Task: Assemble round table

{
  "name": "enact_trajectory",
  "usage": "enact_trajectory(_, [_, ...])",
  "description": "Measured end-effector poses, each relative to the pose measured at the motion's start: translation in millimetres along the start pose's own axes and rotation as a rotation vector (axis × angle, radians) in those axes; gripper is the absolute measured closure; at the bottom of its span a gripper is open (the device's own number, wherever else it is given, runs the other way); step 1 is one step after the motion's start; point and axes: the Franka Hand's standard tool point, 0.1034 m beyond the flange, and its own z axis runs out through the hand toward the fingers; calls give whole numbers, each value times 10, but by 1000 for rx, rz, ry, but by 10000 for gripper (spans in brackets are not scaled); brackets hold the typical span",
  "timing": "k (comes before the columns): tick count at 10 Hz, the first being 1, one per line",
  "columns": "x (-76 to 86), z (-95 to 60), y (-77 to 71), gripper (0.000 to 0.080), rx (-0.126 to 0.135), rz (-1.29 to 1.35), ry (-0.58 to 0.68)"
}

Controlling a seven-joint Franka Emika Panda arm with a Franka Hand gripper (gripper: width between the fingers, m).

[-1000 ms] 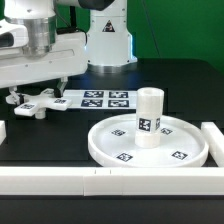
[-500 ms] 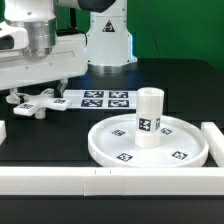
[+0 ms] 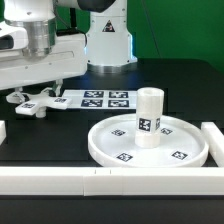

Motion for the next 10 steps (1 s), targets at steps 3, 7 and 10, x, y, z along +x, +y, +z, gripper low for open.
enact_trajectory(3, [308, -305, -274, 357, 13, 50, 8])
enact_trajectory(7, [984, -925, -928, 356, 48, 214, -2])
enact_trajectory(10, [911, -847, -882, 356, 47, 186, -5])
